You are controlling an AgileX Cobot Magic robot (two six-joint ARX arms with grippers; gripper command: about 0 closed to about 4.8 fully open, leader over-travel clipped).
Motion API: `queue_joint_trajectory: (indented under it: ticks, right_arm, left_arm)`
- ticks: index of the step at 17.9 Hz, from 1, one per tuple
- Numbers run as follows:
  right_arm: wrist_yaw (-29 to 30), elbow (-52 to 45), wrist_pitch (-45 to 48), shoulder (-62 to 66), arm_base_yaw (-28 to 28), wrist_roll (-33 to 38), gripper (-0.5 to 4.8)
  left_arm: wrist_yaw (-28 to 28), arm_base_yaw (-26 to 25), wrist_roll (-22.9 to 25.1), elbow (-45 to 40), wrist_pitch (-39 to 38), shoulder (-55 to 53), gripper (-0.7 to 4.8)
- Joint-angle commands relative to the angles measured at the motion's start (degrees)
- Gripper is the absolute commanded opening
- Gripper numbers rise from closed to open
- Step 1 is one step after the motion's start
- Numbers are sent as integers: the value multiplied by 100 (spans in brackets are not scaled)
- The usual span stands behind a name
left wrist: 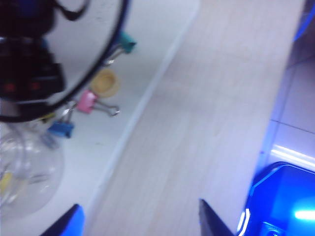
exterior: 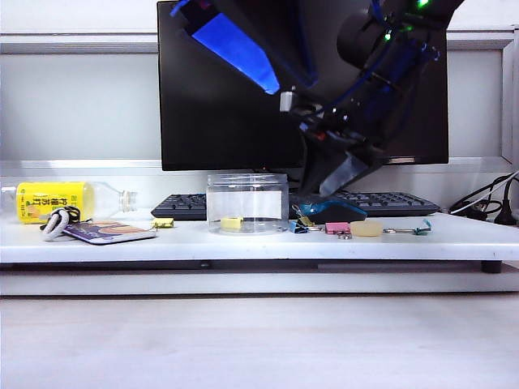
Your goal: Pick up the clips with the largest number of clips of the same color on the table and place them in a round transparent plastic box.
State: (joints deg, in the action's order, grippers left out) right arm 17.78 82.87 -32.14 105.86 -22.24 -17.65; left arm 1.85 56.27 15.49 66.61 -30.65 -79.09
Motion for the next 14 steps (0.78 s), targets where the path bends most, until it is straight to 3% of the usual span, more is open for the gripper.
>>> queue_joint_trajectory:
  ticks: [1,10,14]
  right_arm:
    - [50,24,37,-7,-2,-20,244]
    - [179,24,151,111,-4,-24,245]
    - [186,24,238,131,-4,-22,274]
  left_arm:
    - [52,22,22,57,68,15,314]
    - [31,31,61,599,-238,11,314]
    - [31,31,59,599,-236,9,313]
